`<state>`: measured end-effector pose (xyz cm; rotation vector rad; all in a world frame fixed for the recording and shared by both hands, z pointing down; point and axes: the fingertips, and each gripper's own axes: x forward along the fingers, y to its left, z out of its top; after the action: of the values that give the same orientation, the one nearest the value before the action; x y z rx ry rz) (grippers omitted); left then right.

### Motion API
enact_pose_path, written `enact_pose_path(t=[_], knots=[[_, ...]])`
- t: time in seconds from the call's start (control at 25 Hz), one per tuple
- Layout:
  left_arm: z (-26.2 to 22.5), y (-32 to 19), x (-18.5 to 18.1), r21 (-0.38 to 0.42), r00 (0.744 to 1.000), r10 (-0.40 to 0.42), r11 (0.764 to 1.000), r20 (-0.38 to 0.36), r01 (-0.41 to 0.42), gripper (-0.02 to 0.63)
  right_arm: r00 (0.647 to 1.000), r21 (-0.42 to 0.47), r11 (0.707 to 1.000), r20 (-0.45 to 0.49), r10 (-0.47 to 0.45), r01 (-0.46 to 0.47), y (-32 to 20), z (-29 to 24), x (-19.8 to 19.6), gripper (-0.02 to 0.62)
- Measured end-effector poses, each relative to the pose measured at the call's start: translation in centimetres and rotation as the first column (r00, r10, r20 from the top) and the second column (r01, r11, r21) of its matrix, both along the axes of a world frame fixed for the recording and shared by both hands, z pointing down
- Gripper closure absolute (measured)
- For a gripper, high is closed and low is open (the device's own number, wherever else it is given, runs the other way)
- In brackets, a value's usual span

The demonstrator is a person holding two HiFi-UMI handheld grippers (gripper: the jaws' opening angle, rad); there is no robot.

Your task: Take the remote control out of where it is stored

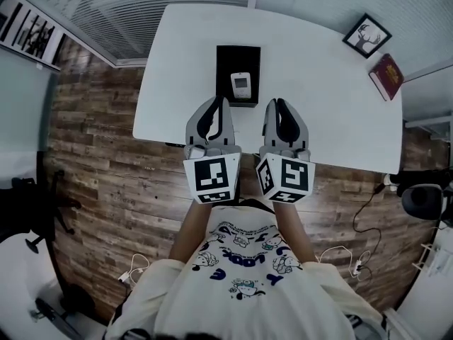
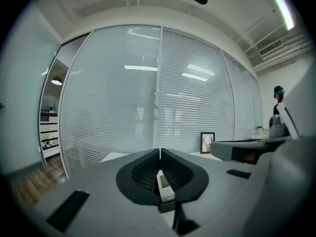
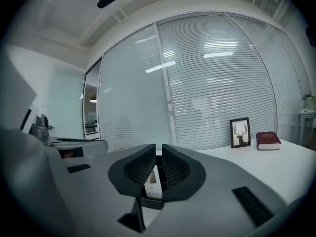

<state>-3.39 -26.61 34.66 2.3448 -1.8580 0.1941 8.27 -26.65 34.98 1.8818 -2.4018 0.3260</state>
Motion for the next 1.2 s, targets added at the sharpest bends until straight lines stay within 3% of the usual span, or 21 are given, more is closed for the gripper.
enact_pose_path(t=[0.52,1.2], knots=[[3.4,-5.4,0.5,-0.081,0.998,0.055,0.995,-0.027,-0.057,0.583,1.000,-0.070,0.998,-0.013,0.007,-0.007,-5.1,2.9,-0.6,0.538],[7.5,-8.7,1.4,-0.180,0.991,0.132,0.975,-0.024,-0.134,0.581,0.999,-0.143,0.989,-0.019,0.028,-0.031,-8.6,6.3,-0.6,0.538]])
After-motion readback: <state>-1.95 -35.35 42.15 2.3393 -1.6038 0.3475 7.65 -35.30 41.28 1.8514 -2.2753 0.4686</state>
